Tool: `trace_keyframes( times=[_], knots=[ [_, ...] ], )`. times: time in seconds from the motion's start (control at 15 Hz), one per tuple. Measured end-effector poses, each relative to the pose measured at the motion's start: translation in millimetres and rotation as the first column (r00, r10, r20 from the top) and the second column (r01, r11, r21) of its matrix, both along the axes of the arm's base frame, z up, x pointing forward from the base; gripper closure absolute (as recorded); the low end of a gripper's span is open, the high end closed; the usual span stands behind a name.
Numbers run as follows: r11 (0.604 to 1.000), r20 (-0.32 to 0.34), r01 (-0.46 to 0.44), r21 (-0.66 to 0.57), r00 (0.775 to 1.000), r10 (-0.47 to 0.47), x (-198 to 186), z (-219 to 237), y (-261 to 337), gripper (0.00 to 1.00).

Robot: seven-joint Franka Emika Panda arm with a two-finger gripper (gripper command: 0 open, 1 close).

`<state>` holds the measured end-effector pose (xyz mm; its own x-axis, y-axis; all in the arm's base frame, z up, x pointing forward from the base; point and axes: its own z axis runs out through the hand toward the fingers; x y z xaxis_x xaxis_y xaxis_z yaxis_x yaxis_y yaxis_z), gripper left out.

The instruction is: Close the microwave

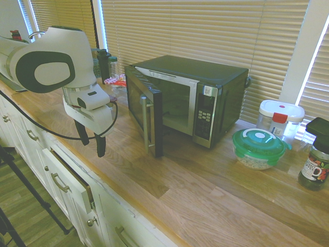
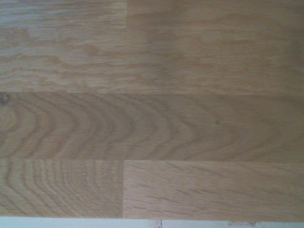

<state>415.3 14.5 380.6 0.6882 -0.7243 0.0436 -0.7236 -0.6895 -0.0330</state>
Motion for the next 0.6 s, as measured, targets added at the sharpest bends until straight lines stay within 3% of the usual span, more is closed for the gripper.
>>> trace_keyframes(
  times=[0.27,0.6],
  knots=[
    [1.000,-0.005,0.026,0.000,1.000,-0.026,8,-1,2,0.00],
    [0.998,0.040,0.066,-0.022,0.997,-0.065,62,47,8,0.00]
  ],
)
